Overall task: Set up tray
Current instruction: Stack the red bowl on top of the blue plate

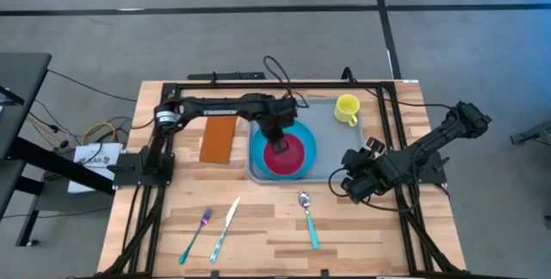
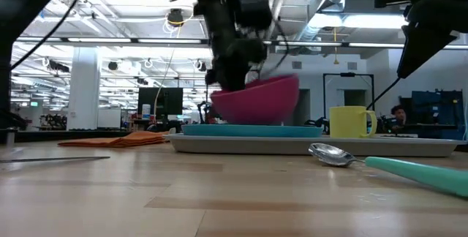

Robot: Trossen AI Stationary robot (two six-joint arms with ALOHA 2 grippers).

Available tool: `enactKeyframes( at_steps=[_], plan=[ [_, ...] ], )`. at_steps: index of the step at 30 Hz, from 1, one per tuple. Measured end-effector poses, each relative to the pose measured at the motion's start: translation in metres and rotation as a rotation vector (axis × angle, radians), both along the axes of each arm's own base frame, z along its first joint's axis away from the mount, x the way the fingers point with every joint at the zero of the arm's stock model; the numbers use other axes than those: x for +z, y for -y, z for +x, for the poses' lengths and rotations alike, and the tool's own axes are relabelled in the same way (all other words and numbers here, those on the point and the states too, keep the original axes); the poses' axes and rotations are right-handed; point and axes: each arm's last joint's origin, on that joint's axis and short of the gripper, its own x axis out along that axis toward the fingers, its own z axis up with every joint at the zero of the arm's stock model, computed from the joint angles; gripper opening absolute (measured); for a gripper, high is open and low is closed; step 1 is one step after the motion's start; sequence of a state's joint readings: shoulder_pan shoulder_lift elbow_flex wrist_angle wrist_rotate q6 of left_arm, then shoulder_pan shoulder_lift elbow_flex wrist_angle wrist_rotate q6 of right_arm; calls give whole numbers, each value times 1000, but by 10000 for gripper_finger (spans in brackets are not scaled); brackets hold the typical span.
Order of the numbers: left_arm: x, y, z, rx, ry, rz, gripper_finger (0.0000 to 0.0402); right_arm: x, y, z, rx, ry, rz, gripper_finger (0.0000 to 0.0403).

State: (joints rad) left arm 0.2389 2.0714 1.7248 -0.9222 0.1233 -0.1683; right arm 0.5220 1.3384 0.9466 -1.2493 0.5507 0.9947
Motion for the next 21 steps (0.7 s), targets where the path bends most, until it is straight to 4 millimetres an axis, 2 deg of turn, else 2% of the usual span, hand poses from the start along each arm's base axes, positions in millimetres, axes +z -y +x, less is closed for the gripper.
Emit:
enactKeyframes(
  at_steps=[3, 6, 21],
  plan=[
    [-12, -3, -1, -11, -43, -53, 0, 0, 0, 0, 4, -5, -3, 138],
    [-17, -7, -1, -1, -77, -28, 1, 0, 0, 0, 6, -6, -4, 139],
    [-18, -14, -3, 5, -112, 107, 49, 0, 0, 0, 7, -4, -6, 137]
  ],
)
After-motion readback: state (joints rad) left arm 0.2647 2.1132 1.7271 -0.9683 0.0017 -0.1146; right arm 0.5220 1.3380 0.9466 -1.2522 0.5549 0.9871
